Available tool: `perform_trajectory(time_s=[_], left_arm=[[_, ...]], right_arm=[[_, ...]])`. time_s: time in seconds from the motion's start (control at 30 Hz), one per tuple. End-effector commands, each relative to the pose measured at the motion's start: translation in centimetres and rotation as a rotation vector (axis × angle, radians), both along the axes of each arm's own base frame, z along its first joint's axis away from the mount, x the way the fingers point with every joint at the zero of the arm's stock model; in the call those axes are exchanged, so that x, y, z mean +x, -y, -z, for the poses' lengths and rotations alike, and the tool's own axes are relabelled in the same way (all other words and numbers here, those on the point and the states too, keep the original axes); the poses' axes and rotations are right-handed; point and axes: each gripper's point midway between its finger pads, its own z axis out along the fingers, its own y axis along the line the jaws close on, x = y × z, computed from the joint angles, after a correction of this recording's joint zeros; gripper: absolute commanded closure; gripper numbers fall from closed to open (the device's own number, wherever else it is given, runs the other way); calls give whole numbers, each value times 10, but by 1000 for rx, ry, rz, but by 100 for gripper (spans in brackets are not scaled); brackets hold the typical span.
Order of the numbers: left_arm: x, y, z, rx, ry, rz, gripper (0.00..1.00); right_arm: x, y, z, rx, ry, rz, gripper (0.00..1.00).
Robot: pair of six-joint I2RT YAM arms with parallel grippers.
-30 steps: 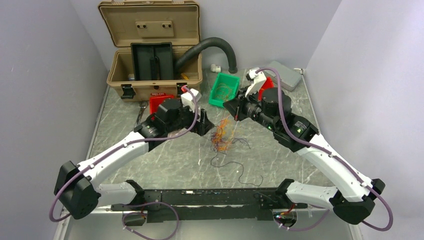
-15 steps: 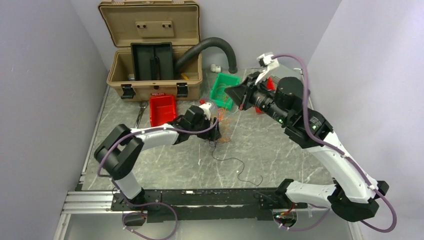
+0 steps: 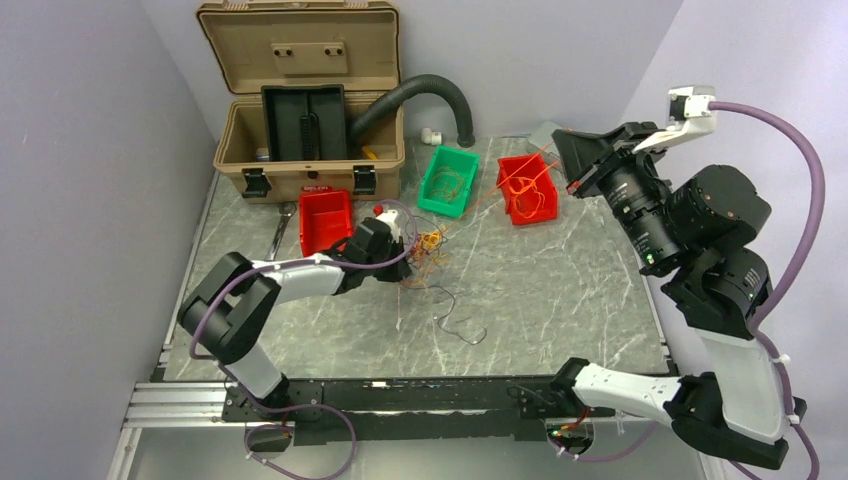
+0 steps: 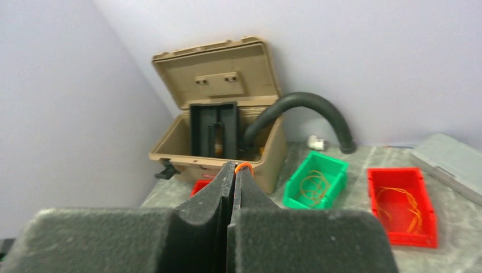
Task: Untangle the cables
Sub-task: Untie the cable.
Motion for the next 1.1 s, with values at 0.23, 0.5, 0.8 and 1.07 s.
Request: perform_trajectory(time_s=[0.23, 0.5, 0.8, 1.07], left_arm=[[-10, -75, -5, 158, 30, -164, 100], [-23, -86, -43, 133, 117, -114, 100], [-28, -87, -71, 165, 156, -55, 96], [-26, -77, -68, 197, 167, -15, 96]], right_arm=[[-5, 106, -1, -30, 14, 473, 100], [8, 103, 101, -205, -172, 542, 100], [10, 55, 326, -462, -649, 422, 100], [9, 46, 402, -382, -809, 396, 71]])
